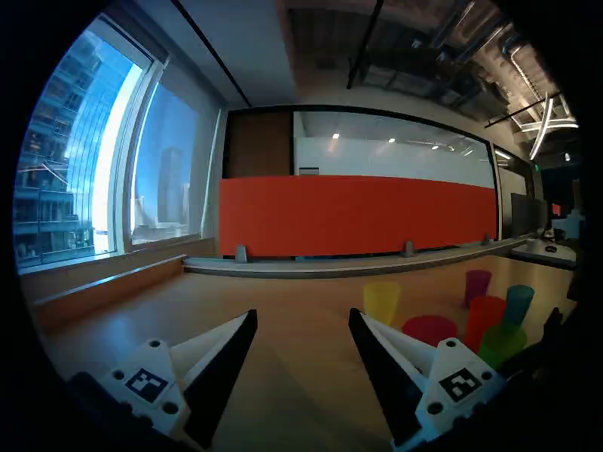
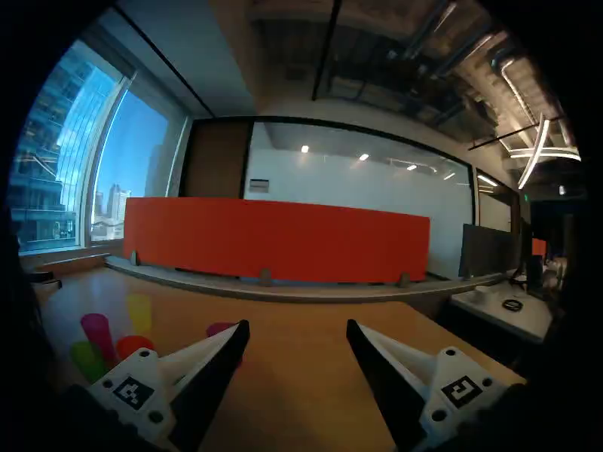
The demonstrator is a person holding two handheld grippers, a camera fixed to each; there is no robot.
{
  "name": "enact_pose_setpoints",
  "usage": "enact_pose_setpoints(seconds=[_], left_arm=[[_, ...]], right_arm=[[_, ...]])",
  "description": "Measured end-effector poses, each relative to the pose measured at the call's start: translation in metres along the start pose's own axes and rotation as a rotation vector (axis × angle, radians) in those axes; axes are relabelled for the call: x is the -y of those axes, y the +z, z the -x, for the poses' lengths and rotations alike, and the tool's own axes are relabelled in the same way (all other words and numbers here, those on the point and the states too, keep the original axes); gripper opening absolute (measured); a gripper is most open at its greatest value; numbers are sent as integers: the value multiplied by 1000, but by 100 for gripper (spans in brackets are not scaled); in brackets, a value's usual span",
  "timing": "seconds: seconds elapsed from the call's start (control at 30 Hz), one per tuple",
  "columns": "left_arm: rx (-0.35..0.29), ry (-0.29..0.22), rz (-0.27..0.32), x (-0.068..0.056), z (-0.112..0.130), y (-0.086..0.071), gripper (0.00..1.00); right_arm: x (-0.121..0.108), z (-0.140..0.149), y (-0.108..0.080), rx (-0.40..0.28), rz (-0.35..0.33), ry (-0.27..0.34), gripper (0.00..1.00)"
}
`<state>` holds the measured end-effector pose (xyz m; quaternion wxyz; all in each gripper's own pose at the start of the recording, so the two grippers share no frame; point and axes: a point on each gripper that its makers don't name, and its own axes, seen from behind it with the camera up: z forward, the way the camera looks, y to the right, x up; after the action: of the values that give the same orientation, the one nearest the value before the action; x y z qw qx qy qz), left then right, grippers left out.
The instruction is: Pour water
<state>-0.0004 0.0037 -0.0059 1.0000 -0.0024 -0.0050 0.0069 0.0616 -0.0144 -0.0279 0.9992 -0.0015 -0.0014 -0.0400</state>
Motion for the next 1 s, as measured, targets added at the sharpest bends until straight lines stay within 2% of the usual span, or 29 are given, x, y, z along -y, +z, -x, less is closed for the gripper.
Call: enact_pose_setpoints(seconds=[0.4, 0.77, 1.0], left_arm=[[0, 0, 0, 0, 0, -1, 90], [0, 0, 0, 0, 0, 0, 90], [0, -1, 0, 0, 0, 0, 90]], right_arm=[[4, 10, 9, -25, -31, 54, 100], [13, 19, 20, -42, -31, 30, 100], [10, 24, 22, -50, -26, 56, 100]])
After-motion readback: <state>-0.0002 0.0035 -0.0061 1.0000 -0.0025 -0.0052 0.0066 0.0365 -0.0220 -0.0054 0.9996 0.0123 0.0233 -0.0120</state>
